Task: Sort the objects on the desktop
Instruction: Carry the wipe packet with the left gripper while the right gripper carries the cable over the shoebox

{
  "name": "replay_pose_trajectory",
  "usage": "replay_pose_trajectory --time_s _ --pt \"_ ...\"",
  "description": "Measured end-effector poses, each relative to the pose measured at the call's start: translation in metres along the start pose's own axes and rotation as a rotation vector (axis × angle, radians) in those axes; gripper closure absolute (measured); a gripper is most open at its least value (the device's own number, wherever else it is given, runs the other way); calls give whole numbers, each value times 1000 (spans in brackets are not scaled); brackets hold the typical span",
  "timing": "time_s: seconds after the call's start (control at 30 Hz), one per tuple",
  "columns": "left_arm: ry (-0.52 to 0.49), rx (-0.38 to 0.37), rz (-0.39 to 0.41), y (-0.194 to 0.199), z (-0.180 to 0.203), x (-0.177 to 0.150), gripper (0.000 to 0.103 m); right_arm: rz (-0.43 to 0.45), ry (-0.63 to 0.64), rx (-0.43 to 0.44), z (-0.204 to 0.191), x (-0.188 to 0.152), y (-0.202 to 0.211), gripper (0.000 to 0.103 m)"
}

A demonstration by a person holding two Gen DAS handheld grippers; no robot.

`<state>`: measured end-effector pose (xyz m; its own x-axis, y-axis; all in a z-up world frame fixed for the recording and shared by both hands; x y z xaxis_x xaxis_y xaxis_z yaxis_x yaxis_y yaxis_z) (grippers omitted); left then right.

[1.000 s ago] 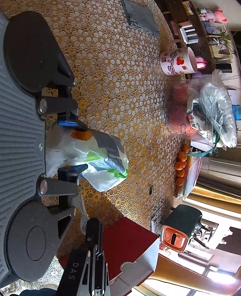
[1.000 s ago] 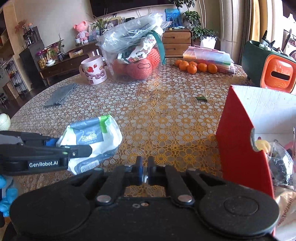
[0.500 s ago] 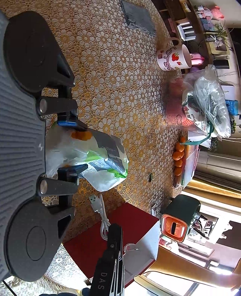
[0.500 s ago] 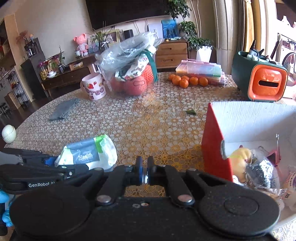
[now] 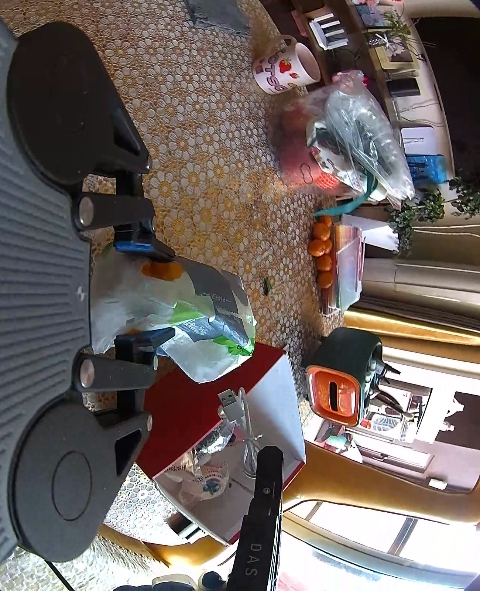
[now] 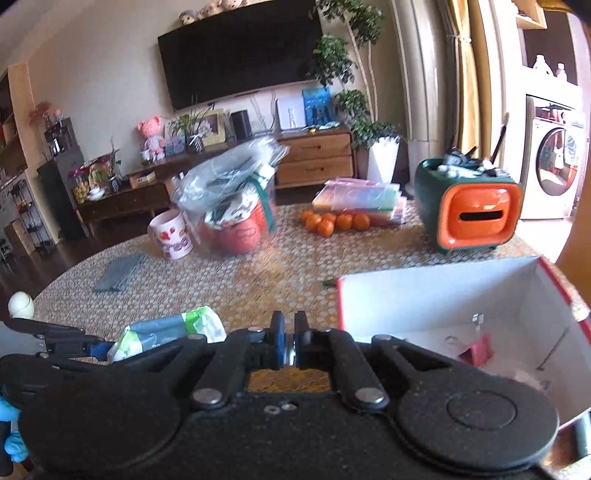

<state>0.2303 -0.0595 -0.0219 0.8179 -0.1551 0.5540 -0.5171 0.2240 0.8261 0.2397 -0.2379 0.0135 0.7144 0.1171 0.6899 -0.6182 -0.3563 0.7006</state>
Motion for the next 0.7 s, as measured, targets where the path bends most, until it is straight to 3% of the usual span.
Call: replay_pose_trajectory --time_s 0.33,0.7 --pt "-113 -30 7 -9 75 27 67 61 -74 -78 66 -4 37 99" --pt "-234 -51 -25 -50 154 51 67 58 -156 -162 135 -25 49 99"
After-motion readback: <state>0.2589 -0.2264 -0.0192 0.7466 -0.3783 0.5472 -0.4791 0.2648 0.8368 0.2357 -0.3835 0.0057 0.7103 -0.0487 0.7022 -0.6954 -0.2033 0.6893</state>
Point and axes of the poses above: each gripper's, at about its wrist camera, not at the fingertips, and y roughly against the way its jaws point, z to its right, x to its top, the point moved 5 cm from there along -y, roughly the way its jaws point, and after that the axes turned 11 degrees about -z, right-handed, at the moved point
